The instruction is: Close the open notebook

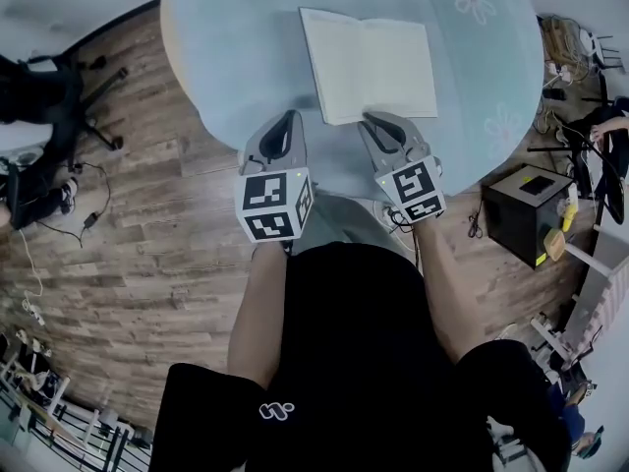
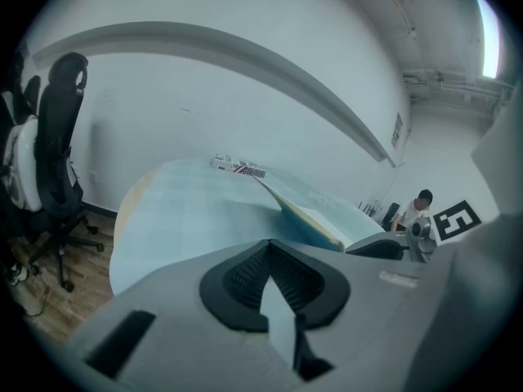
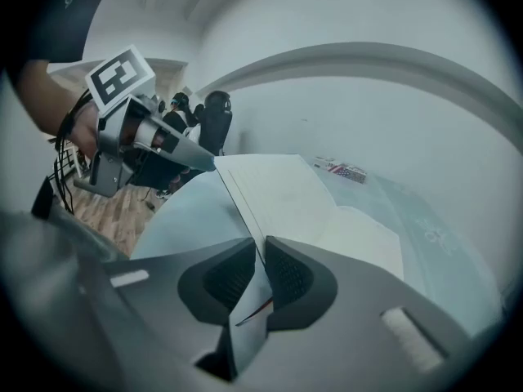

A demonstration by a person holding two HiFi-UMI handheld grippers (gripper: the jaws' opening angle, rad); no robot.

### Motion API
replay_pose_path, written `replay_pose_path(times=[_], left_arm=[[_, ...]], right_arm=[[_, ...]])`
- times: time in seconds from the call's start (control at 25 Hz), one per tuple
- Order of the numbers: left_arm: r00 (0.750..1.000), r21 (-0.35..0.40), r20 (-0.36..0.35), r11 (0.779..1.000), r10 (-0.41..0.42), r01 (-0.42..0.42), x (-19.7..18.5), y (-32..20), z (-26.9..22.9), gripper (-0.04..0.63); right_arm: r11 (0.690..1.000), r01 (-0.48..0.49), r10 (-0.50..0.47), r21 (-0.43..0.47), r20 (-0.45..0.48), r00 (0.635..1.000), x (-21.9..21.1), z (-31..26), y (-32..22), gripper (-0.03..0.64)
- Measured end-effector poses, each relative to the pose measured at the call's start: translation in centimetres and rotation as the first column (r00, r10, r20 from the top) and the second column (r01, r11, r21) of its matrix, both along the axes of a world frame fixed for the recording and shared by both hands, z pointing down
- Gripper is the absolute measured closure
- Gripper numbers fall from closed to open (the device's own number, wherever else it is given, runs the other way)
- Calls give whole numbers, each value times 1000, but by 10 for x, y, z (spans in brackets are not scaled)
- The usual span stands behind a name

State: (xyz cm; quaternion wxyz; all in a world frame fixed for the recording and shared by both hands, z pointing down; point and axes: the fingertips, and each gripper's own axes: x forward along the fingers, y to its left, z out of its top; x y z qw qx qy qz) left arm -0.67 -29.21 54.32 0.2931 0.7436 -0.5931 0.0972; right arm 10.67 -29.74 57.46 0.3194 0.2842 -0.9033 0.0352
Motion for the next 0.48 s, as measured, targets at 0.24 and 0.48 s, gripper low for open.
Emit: replay_pose_path(times=[0.24, 0.48], left_arm=[[998, 2, 14, 999, 53, -53, 15, -7, -4, 592], [993, 0, 29, 994, 111, -111, 29, -11, -9, 592]], right_arm=[[993, -114, 117, -37, 103, 988, 19, -10, -6, 598], [956, -264, 287, -130, 219, 933, 47, -10, -11, 606]])
